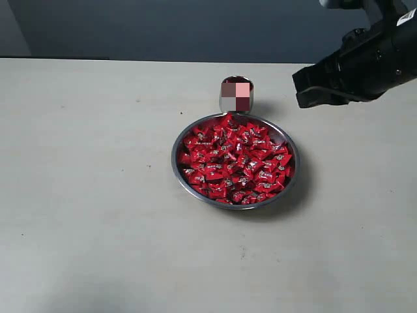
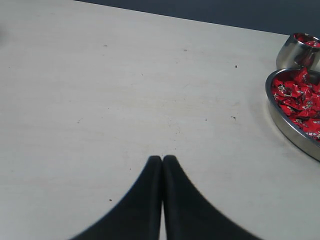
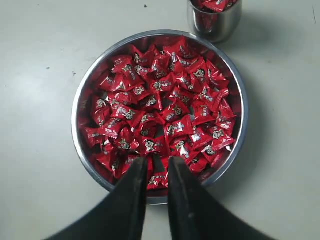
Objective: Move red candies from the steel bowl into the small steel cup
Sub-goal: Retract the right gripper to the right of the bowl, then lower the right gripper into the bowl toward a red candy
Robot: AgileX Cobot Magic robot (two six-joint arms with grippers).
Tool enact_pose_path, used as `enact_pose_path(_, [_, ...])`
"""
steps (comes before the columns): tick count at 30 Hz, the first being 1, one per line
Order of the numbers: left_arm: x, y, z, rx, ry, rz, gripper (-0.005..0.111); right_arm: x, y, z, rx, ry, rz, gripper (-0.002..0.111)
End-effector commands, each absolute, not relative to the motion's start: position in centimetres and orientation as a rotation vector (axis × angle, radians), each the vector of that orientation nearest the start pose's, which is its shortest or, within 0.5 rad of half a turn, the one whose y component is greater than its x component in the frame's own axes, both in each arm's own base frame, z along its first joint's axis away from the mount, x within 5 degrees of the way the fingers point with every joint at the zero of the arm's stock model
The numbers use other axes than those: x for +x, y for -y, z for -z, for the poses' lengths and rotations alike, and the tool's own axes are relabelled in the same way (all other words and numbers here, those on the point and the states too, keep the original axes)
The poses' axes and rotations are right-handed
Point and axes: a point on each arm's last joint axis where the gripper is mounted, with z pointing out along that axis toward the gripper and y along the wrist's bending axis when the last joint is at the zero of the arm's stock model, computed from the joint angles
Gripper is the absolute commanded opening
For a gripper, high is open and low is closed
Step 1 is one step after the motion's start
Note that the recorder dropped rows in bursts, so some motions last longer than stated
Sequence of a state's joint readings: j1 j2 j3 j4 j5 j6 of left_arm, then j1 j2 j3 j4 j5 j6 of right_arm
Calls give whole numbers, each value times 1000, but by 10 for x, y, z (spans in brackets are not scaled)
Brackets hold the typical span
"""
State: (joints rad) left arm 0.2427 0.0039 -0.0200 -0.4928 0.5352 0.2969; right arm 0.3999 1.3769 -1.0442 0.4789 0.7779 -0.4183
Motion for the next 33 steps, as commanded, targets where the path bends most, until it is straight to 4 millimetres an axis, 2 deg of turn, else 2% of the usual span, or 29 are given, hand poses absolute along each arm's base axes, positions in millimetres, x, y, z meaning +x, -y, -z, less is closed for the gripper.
enact_pose_path(1, [51, 10, -178, -211, -1920, 163, 0, 240, -133, -309, -703, -2402, -567, 16])
enact_pose_path(12, [51, 10, -178, -211, -1920, 163, 0, 237, -132, -313, -704, -2389, -568, 16])
enact_pose_path(19, [51, 10, -178, -211, -1920, 163, 0, 242, -134, -306, -706, -2416, -570, 16])
enact_pose_path(25, [51, 10, -178, -211, -1920, 163, 0, 253, -141, -286, -687, -2490, -603, 19])
enact_pose_path(31, [51, 10, -178, -211, -1920, 163, 0, 269, -152, -257, -677, -2562, -662, 41])
enact_pose_path(33, [51, 10, -178, -211, -1920, 163, 0, 274, -155, -244, -674, -2596, -686, 44])
